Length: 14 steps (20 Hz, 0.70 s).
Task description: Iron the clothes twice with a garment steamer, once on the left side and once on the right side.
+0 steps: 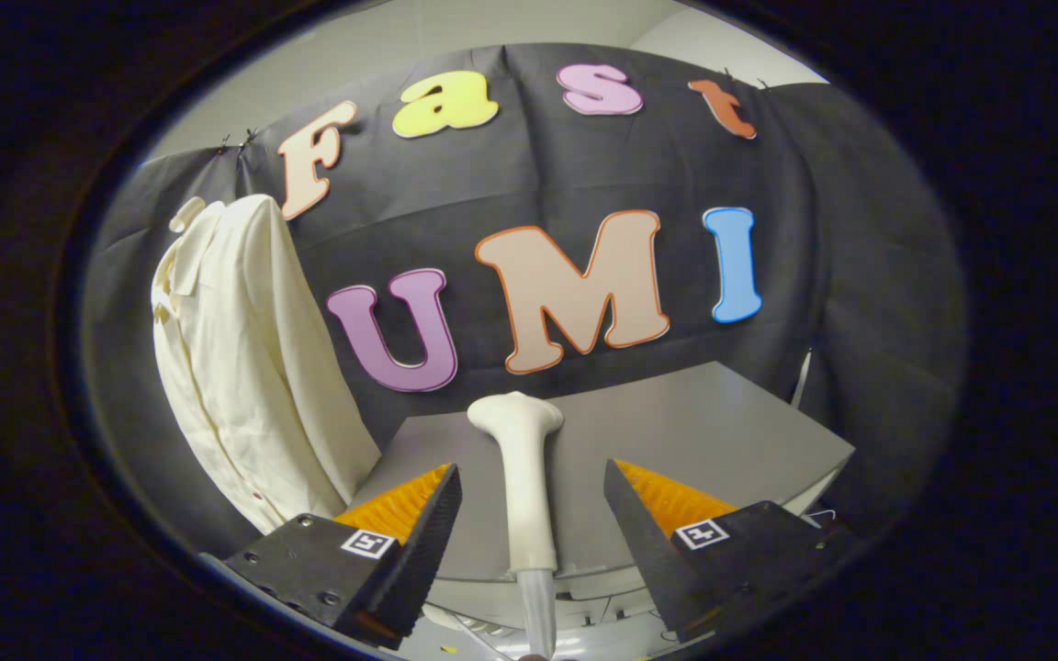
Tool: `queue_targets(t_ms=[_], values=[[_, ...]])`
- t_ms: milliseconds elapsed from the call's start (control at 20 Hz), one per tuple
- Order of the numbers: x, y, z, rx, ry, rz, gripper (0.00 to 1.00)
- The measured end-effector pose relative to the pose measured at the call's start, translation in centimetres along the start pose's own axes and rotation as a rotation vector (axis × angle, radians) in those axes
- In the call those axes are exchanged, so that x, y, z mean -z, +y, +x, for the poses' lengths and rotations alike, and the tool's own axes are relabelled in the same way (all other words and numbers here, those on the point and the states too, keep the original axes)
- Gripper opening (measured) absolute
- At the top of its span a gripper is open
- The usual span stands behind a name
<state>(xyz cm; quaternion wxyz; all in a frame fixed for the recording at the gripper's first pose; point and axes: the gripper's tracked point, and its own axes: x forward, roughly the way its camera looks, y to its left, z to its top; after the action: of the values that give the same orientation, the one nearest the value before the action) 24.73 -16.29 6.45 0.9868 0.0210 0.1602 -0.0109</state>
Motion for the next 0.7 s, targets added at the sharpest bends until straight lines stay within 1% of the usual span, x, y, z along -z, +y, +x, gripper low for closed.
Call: queue_targets(t_ms=[150,300,400,450,500,550,700], values=[[0.1,-0.3,4.2,0.007,0.091,-0.024,0.96],[0.7,0.2,7.1,-0.013,0.171,-0.032,0.94],[0.8,1.0,8.3,-0.031,0.201,-0.025,0.9],[0.7,1.4,8.9,-0.034,0.205,-0.027,0.81],[0.6,1.2,9.1,-0.033,0.206,-0.029,0.71],[0.4,0.6,9.8,-0.006,0.211,-0.028,0.6],[1.0,1.1,10.5,-0.022,0.265,-0.027,0.51]])
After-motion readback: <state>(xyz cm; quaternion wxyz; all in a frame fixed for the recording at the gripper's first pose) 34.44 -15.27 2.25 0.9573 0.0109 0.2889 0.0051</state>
